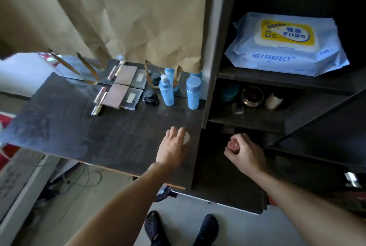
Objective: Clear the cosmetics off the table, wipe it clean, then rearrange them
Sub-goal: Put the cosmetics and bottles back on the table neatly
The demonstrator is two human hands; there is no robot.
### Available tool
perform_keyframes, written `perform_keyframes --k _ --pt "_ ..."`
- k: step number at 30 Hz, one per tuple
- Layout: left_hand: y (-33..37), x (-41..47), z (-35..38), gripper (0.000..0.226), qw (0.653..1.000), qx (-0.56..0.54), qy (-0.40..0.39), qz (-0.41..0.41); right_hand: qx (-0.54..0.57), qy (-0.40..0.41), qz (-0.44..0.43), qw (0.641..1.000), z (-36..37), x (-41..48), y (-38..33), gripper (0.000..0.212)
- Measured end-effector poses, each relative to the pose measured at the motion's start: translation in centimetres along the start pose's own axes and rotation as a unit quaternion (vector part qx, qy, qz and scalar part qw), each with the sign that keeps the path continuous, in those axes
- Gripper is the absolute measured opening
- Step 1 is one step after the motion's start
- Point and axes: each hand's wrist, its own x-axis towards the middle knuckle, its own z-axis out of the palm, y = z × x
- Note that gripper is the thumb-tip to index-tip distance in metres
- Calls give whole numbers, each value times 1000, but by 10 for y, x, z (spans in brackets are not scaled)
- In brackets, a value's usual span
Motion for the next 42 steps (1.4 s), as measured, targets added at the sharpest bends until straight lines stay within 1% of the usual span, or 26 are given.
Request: perform_keyframes --k 2,4,7,10,13,17,22,26,30,33,35,39,42 --pt "-27 -13 -20 45 999 0 21 -37 -3 -37 -35 999 11 0 -24 32" --pt "-51 -24 -42 49 996 -1 47 -74 -5 -52 -75 996 23 6 -54 30" --pt "-89 -39 -72 53 988 -8 83 -129 4 -47 -136 990 41 21 -106 30" --pt "-128 -50 -98 47 978 -18 107 -178 2 -42 -191 981 56 41 -159 30" --pt "-168 -55 -120 42 968 -24 119 -218 -20 -44 -226 973 72 64 -208 33" --pt "-237 -49 -145 41 960 -35 123 -251 -33 -64 -245 967 108 96 -269 36" --pt "-330 -18 -169 40 961 -41 94 -256 -48 -90 -242 965 164 130 -340 36" --pt "-405 20 -186 40 965 -50 81 -245 -56 -111 -233 964 212 162 -400 30" --pt "-464 64 -197 43 971 -51 57 -228 -62 -122 -191 972 250 198 -448 38" --pt "-490 100 -199 38 974 -53 49 -213 -67 -106 -170 977 272 226 -469 29" --pt "-499 122 -196 38 977 -52 39 -201 -94 -95 -164 977 283 242 -478 22" --pt "-506 154 -186 39 982 -65 26 -175 -139 -117 -148 972 296 266 -485 16" --pt "-510 167 -181 38 984 -79 23 -158 -124 -126 -132 975 302 274 -483 10"
